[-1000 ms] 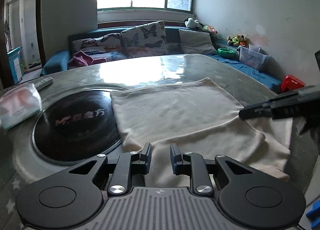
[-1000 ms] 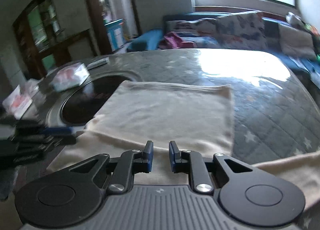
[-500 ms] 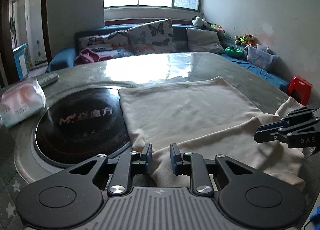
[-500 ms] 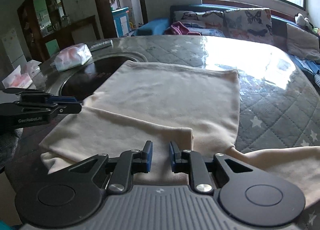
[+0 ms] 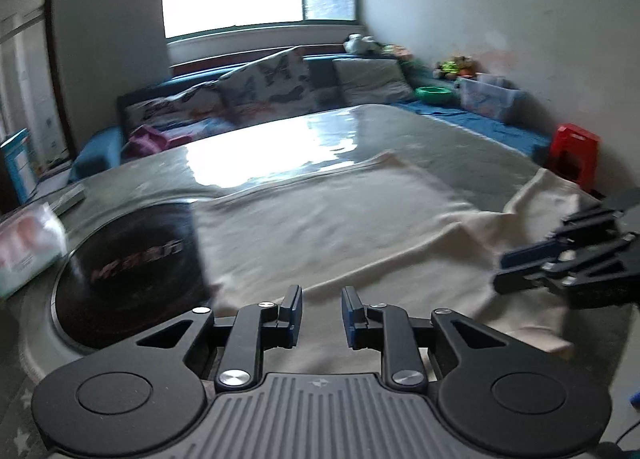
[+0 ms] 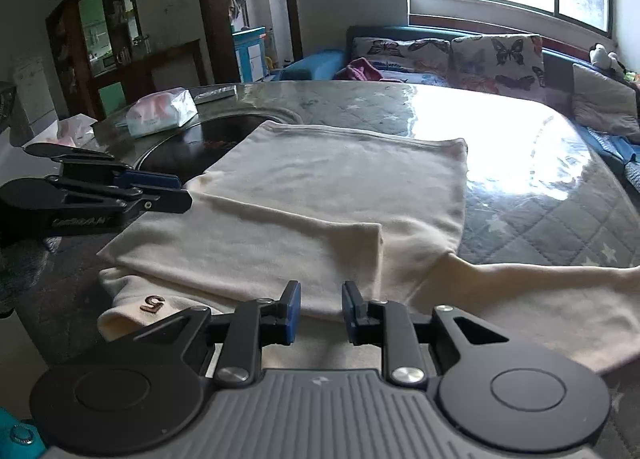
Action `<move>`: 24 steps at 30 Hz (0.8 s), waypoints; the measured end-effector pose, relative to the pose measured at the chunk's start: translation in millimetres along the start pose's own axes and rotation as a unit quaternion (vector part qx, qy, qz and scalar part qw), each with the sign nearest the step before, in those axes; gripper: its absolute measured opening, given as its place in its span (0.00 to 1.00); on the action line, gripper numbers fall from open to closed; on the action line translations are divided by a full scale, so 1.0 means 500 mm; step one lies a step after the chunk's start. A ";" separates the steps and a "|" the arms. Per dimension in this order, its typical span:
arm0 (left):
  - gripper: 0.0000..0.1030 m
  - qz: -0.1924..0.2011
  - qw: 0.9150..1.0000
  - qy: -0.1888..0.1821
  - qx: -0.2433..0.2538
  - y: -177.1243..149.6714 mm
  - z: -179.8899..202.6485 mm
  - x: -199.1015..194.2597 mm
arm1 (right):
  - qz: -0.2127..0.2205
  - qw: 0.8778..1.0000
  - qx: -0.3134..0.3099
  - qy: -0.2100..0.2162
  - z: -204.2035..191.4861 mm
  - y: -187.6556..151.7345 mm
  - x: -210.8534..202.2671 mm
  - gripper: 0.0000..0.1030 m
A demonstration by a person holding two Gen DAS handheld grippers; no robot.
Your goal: Fold clothes
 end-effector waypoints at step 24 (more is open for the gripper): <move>0.02 -0.008 0.991 -0.064 0.119 -0.031 0.112 0.010 | 0.011 0.999 0.050 0.010 0.040 -0.014 -0.041 0.08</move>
Point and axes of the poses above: each gripper's, at about its wrist camera, not at the fingertips, and x roughly the way its jaws point, z to its right, y to its top, the point moved 8 cm from there along x, roughly the way its jaws point, and after that the axes turned 11 degrees about -z, right-handed, at the moved point
